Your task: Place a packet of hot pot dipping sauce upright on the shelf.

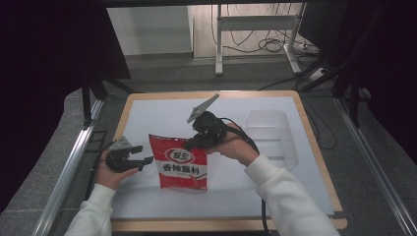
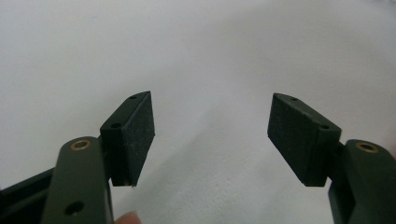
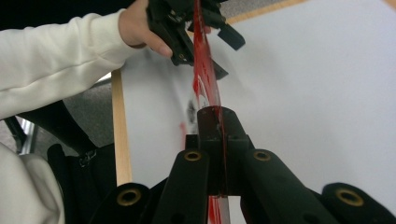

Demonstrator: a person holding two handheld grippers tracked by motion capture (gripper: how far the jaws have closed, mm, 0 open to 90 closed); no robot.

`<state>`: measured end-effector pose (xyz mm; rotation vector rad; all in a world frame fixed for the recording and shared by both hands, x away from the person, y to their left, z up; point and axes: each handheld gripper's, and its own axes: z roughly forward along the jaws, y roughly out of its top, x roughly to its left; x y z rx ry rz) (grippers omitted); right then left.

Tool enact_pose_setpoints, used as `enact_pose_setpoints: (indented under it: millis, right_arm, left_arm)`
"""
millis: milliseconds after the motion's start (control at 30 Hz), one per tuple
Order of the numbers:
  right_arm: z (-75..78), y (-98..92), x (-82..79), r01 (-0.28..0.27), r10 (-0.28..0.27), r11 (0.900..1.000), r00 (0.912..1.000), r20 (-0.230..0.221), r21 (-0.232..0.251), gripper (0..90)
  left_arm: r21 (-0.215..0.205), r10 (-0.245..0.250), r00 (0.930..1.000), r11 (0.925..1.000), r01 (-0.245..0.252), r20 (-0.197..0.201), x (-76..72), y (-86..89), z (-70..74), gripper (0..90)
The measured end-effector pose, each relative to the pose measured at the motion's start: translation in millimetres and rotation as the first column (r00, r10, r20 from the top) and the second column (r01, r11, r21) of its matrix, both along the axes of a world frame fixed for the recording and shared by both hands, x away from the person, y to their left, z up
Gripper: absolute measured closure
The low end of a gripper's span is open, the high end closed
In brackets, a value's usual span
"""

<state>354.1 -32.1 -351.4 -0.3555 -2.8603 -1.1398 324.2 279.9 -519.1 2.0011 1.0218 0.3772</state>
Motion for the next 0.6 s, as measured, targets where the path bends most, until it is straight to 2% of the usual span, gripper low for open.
enact_pose_setpoints:
  millis: [100,233,433,600]
  right_arm:
    - [13.6,-2.3,-1.5,0.009,-0.008,1.000,0.9994,0.033,-0.017,89.4]
    - [24.7,-8.1,4.8,0.039,-0.038,0.999,0.9981,0.048,-0.007,89.5]
    - [34.4,-21.3,11.9,0.069,-0.070,0.998,0.9961,0.055,0.010,89.4]
    - [37.6,-27.3,10.8,0.073,-0.074,0.997,0.9958,0.054,0.007,89.5]
  left_arm:
    - [0.002,-0.002,1.0000,1.0000,0.002,-0.002,-0.1,-0.6,-0.1,31.7]
    - [0.003,-0.005,1.0000,1.0000,0.005,0.000,-0.4,-0.1,1.2,31.8]
    - [0.012,-0.011,0.9999,0.9999,0.011,0.001,-0.1,-1.0,0.2,31.7]
    - [0.015,-0.012,0.9999,0.9998,0.012,-0.005,0.0,-1.7,-0.2,31.5]
